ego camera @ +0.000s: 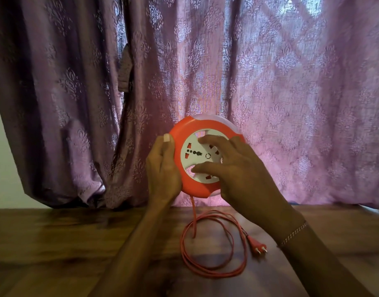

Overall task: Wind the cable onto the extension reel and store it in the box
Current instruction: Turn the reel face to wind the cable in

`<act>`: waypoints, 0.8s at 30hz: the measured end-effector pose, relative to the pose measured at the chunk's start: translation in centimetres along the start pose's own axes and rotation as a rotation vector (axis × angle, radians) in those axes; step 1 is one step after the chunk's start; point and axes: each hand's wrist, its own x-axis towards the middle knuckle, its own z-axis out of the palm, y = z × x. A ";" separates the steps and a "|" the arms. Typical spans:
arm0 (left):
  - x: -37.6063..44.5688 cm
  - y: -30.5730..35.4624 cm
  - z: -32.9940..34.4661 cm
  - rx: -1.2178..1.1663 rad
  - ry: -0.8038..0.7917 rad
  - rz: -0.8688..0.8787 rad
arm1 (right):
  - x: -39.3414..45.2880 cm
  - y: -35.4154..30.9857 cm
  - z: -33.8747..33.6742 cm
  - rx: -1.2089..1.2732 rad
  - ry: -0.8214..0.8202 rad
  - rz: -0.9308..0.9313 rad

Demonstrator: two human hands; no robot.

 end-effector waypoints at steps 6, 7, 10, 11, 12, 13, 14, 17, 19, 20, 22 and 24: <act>-0.1 0.1 0.0 0.015 -0.030 0.027 | 0.1 -0.3 -0.6 -0.110 -0.028 0.058; -0.2 0.2 0.0 0.021 -0.033 0.036 | 0.1 -0.4 -0.6 -0.129 -0.038 0.075; -0.2 0.3 0.0 0.025 -0.035 0.047 | 0.1 -0.6 -0.5 -0.148 -0.058 0.155; -0.2 0.3 0.0 0.028 -0.033 0.049 | 0.1 -0.8 -0.4 -0.132 -0.050 0.187; -0.2 0.3 0.1 0.031 -0.033 0.050 | 0.1 -0.9 -0.2 -0.107 -0.029 0.219; -0.3 0.4 0.1 0.036 -0.033 0.053 | 0.0 -1.0 -0.1 -0.080 -0.001 0.248; -0.3 0.4 0.1 0.045 -0.032 0.061 | 0.0 -1.0 0.1 -0.060 0.024 0.277; -0.3 0.7 0.2 0.062 -0.022 0.076 | -0.2 -1.2 0.4 -0.069 0.066 0.378; -0.4 0.8 0.1 0.058 -0.020 0.076 | -0.1 -1.3 0.6 -0.100 0.088 0.421; -0.4 0.8 0.1 0.052 -0.020 0.075 | -0.2 -1.3 0.7 -0.109 0.100 0.419; -0.5 0.9 0.1 0.042 -0.016 0.073 | -0.2 -1.1 0.8 -0.108 0.107 0.394; -0.5 1.0 0.1 0.038 -0.006 0.065 | -0.1 -0.9 0.9 -0.098 0.107 0.363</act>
